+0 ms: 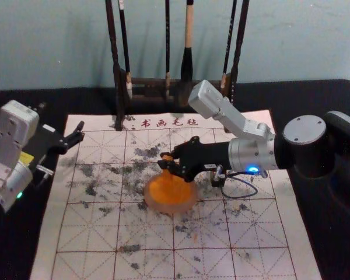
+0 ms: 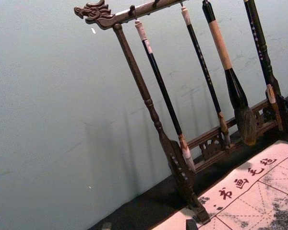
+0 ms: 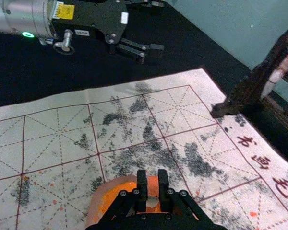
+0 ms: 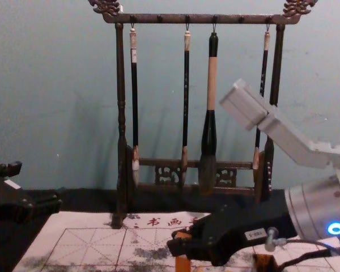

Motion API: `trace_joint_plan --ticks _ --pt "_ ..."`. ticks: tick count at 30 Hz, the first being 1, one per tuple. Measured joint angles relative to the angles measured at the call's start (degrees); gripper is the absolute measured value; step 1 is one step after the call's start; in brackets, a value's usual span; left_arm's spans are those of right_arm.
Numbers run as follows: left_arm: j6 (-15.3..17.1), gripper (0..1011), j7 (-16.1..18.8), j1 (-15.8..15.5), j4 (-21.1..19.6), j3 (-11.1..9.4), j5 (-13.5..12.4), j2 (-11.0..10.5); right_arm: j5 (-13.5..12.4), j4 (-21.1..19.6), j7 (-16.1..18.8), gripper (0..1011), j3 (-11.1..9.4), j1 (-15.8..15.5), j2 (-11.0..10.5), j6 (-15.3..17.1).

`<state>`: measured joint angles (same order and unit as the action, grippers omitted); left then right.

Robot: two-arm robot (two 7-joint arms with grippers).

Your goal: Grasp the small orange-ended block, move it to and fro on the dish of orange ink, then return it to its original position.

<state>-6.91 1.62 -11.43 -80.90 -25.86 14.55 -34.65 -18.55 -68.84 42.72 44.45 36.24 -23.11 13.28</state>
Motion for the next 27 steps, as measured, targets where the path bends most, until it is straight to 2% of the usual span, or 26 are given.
trace_joint_plan --ticks 14,27 --pt "0.0 1001 0.0 0.0 0.0 0.0 0.0 0.0 -0.2 -2.2 -0.3 123 -1.4 -1.3 -1.9 0.5" --pt "0.0 1001 0.0 0.0 0.0 0.0 0.0 0.0 -1.0 -5.2 -0.1 124 -1.8 -3.2 -4.0 1.2"
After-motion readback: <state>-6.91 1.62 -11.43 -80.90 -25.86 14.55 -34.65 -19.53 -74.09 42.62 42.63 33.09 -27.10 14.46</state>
